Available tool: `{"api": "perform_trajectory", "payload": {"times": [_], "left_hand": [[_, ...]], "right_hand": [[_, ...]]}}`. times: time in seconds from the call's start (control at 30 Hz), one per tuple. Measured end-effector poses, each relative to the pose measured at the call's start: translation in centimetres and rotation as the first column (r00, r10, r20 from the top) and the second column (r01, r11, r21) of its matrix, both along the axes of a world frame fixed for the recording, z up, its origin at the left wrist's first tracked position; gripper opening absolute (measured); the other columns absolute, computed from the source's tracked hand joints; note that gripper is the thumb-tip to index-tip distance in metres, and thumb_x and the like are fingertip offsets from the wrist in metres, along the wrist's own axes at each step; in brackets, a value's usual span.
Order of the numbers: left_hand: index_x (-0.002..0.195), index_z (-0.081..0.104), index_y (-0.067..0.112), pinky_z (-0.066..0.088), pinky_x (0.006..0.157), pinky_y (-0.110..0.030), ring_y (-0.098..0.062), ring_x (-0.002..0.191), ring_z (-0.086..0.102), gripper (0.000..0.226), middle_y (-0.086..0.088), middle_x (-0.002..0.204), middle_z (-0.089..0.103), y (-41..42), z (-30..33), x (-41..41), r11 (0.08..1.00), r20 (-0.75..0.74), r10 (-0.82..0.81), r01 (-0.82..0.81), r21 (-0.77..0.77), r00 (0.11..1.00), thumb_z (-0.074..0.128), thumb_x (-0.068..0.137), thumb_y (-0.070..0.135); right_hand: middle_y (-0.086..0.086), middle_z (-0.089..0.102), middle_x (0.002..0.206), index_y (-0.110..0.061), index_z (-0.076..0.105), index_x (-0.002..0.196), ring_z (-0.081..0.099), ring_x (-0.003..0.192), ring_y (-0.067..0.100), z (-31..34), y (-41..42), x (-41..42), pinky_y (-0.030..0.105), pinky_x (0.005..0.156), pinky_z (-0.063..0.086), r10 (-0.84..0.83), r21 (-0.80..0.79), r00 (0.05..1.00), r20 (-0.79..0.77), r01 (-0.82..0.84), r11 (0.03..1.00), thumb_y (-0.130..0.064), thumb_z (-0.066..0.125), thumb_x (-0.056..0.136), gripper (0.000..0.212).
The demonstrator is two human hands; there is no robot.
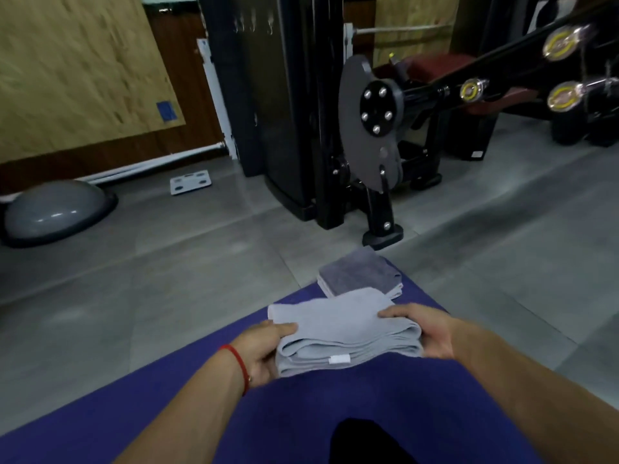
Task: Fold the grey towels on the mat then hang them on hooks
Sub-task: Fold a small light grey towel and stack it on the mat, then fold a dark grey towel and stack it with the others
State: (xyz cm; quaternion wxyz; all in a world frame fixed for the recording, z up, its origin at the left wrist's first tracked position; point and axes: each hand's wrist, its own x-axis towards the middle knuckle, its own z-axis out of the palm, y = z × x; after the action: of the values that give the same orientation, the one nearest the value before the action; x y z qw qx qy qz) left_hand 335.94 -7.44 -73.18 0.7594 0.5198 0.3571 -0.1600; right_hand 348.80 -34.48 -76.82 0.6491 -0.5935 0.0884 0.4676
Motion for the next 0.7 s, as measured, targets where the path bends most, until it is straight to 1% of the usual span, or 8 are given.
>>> {"api": "perform_trajectory", "payload": {"times": [0.1,0.23,0.3,0.4,0.47,0.57,0.63,0.7], "left_hand": [[0.12,0.067,-0.005,0.063,0.063,-0.043,-0.032,0.077,0.075,0.028,-0.024,0.106,0.074,-0.8,-0.9,1.5,0.996,-0.078,-0.093,0.094,-0.002,0.993,0.062,0.095,0.006],[0.121,0.067,0.001,0.063,0.069,-0.045,-0.033,0.087,0.074,0.03,-0.02,0.108,0.074,-2.0,-3.0,6.8,0.992,-0.099,-0.122,0.125,0.02,0.988,0.067,0.091,0.003],[0.127,0.059,0.016,0.062,0.065,-0.045,-0.03,0.088,0.074,0.036,-0.013,0.113,0.074,-2.6,-4.2,10.3,0.995,-0.073,-0.067,0.072,0.067,0.995,0.064,0.094,0.001],[0.122,0.046,0.042,0.061,0.073,-0.056,-0.033,0.101,0.072,0.044,-0.005,0.126,0.066,-3.3,-6.2,15.9,0.994,0.026,-0.072,0.07,0.082,0.997,0.062,0.098,0.008],[0.118,0.045,0.049,0.059,0.078,-0.06,-0.033,0.106,0.071,0.045,-0.001,0.13,0.064,-3.2,-8.0,19.8,0.997,0.09,-0.039,0.032,0.076,0.995,0.061,0.099,0.012],[0.125,0.043,0.049,0.06,0.078,-0.057,-0.028,0.108,0.071,0.047,0.002,0.13,0.065,-3.0,-11.7,25.2,0.995,0.163,-0.009,-0.006,0.095,0.987,0.061,0.099,0.013],[0.131,0.038,0.043,0.061,0.076,-0.051,-0.026,0.107,0.071,0.048,0.0,0.128,0.065,-2.3,-15.2,27.8,0.997,0.128,0.003,-0.013,0.077,0.992,0.062,0.098,0.016],[0.136,0.033,0.037,0.062,0.074,-0.047,-0.026,0.098,0.073,0.046,-0.007,0.122,0.066,-1.1,-18.9,27.9,0.984,0.041,-0.092,0.085,0.157,0.995,0.06,0.1,0.023]], "right_hand": [[0.023,0.067,0.127,0.009,0.06,0.132,0.065,0.109,0.032,-1.5,-1.7,1.9,0.039,0.092,0.056,0.022,-0.06,0.999,-0.03,-0.024,0.998,-0.014,0.079,0.083,0.057],[0.025,0.069,0.123,0.01,0.066,0.123,0.07,0.103,0.033,-3.4,-3.0,7.7,0.042,0.091,0.058,0.023,-0.11,1.0,-0.004,-0.024,0.994,-0.01,0.072,0.089,0.04],[0.021,0.073,0.116,0.004,0.067,0.124,0.073,0.098,0.03,-4.2,-2.7,11.7,0.037,0.079,0.06,-0.037,-0.162,0.996,0.081,0.05,0.986,-0.007,0.07,0.091,0.035],[0.008,0.075,0.112,-0.017,0.067,0.121,0.072,0.1,0.025,-5.0,-1.6,18.1,0.035,0.08,0.057,-0.107,-0.225,0.951,0.291,0.177,0.958,-0.007,0.074,0.088,0.035],[0.002,0.077,0.106,-0.025,0.071,0.117,0.073,0.095,0.021,-5.2,-0.5,22.4,0.034,0.078,0.057,-0.059,-0.206,0.891,0.451,0.168,0.964,-0.009,0.07,0.092,0.029],[-0.005,0.076,0.104,-0.029,0.069,0.121,0.074,0.094,0.017,-7.2,0.6,27.4,0.037,0.08,0.06,-0.054,-0.189,0.797,0.602,0.207,0.96,-0.015,0.067,0.097,0.028],[-0.002,0.075,0.108,-0.026,0.066,0.127,0.073,0.093,0.018,-11.0,0.8,29.7,0.038,0.078,0.062,-0.063,-0.22,0.776,0.628,0.254,0.942,-0.022,0.067,0.097,0.03],[0.005,0.073,0.109,-0.023,0.062,0.125,0.073,0.084,0.021,-16.3,0.8,30.1,0.043,0.074,0.063,0.005,-0.351,0.766,0.643,0.289,0.891,-0.054,0.068,0.09,0.047]]}}
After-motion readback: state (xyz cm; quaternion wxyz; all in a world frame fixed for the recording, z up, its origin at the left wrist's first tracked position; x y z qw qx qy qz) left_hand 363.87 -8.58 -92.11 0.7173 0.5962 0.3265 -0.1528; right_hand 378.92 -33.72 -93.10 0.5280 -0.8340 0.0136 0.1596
